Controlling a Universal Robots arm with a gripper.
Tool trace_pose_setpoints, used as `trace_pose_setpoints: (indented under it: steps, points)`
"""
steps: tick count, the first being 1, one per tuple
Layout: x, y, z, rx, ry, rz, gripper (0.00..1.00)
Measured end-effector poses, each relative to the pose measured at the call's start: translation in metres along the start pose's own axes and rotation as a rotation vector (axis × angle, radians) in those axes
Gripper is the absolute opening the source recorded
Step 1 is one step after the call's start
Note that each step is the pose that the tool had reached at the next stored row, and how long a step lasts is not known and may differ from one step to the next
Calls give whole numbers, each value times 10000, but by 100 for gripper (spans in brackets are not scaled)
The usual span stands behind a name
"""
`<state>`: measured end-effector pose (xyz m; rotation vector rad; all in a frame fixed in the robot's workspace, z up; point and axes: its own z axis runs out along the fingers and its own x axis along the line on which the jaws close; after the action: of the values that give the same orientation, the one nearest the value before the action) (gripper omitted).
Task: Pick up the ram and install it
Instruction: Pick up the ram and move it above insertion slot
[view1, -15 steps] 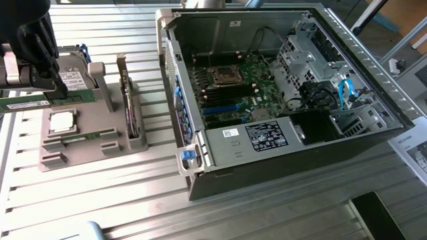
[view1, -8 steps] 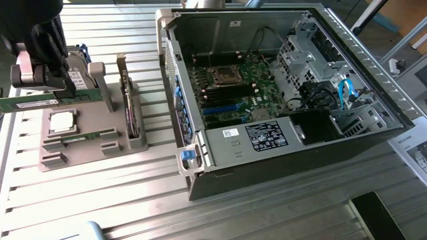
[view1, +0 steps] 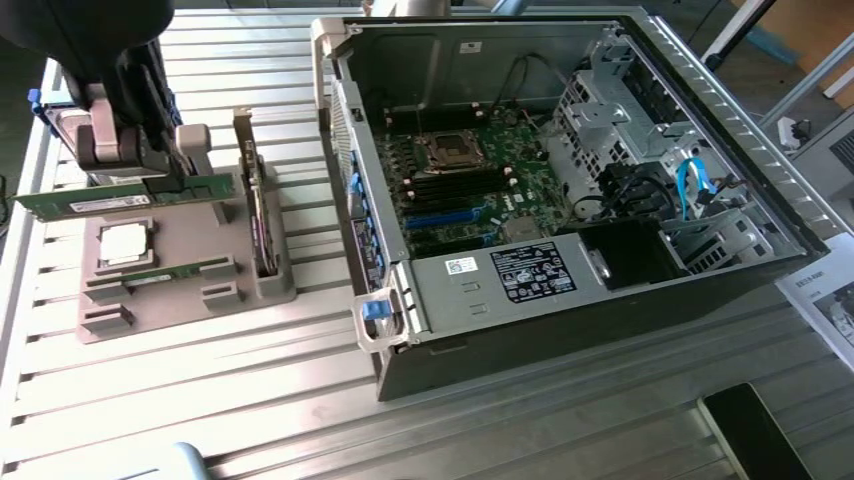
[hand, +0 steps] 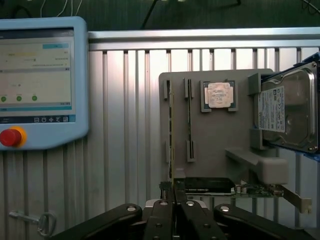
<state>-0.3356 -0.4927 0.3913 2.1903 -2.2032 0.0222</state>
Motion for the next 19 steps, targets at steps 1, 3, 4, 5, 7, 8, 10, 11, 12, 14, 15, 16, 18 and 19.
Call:
trace_pose_setpoints:
  steps: [1, 3, 4, 5, 7, 8, 10, 11, 12, 14, 15, 16, 18, 19]
  points:
    - [0, -31, -1, 0, 1, 0, 12]
    - [0, -81, -1, 0, 0, 0, 12]
    - [0, -101, -1, 0, 0, 0, 12]
    - [-1, -115, -2, 0, 0, 0, 12]
    - [-1, -166, -2, 0, 0, 0, 12]
    - [-1, -188, -3, 0, 0, 0, 12]
    - [-1, -236, -4, 0, 1, 0, 12]
    - [-1, -262, -4, 0, 0, 0, 12]
    - [-2, -283, -4, 0, 0, 1, 12]
    - [-2, -320, -4, 0, -1, 1, 12]
    - [-2, -337, -5, 0, 0, 1, 12]
    - [-2, -366, -5, 0, -1, 0, 12]
    - [-2, -417, -6, 0, 0, 0, 12]
    - [-2, -433, -6, 1, -1, 0, 12]
